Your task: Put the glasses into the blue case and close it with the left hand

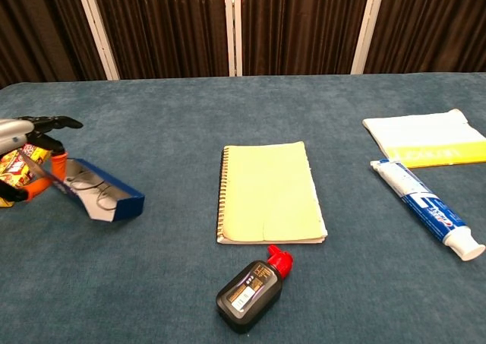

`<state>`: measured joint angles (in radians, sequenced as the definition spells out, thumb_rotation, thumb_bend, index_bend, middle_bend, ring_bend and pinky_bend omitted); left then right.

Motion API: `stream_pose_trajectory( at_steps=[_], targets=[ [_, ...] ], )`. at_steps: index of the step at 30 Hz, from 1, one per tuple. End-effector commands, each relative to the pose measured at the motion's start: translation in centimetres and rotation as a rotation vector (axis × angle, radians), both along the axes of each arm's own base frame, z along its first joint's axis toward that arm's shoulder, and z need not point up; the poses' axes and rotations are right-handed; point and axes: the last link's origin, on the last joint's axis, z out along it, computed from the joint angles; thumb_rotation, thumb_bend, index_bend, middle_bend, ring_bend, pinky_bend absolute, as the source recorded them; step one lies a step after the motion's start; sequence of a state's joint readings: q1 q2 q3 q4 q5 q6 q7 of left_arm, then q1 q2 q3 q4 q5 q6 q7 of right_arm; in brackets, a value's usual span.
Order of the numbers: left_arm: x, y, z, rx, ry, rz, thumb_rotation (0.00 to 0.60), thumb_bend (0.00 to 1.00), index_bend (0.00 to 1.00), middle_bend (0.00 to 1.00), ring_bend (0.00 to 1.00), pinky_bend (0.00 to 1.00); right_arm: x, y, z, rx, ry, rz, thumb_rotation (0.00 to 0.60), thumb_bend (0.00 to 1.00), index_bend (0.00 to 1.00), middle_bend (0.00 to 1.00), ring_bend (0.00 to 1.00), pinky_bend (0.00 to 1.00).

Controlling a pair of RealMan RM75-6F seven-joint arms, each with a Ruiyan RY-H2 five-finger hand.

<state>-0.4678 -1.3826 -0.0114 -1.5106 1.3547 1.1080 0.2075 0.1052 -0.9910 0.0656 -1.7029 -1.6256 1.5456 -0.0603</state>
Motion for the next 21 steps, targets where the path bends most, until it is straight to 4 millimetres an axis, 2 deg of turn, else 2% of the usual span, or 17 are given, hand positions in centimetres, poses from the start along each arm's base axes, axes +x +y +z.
stream_pose_trajectory(
  at_steps=[1,6,14,18,20,21],
  targets=[
    [-0.2,-1.4,0.7,-0.027,0.028,0.017,0.600,0.53,0.69,0.00,0.00,0.00,0.0,0.0,0.0,0.001,-0.001,0.000,0.600,0.00,0.01,0.00,0.00,0.00],
    [0.3,-0.8,-0.3,-0.043,0.021,0.027,0.600,0.53,0.69,0.00,0.00,0.00,0.0,-0.1,0.0,0.002,0.001,0.000,0.600,0.00,0.01,0.00,0.00,0.00],
    [1.0,0.7,-3.1,-0.059,0.029,0.028,0.600,0.53,0.69,0.00,0.00,0.00,0.0,-0.1,0.0,-0.001,0.004,-0.001,0.600,0.00,0.01,0.00,0.00,0.00],
    [1.1,1.2,-3.6,-0.048,0.038,0.030,0.600,0.53,0.68,0.00,0.00,0.00,-0.1,-0.1,0.1,-0.002,0.004,-0.004,0.600,0.00,0.01,0.00,0.00,0.00],
    [1.1,1.3,-3.7,-0.047,0.036,0.034,0.600,0.52,0.62,0.00,0.00,0.00,-0.1,-0.1,0.1,-0.002,0.004,-0.005,0.600,0.00,0.01,0.00,0.00,0.00],
    [1.1,1.4,-3.7,-0.046,0.032,0.035,0.600,0.51,0.52,0.00,0.00,0.00,-0.1,-0.2,0.1,-0.002,0.004,-0.006,0.600,0.00,0.01,0.00,0.00,0.00]
  ],
)
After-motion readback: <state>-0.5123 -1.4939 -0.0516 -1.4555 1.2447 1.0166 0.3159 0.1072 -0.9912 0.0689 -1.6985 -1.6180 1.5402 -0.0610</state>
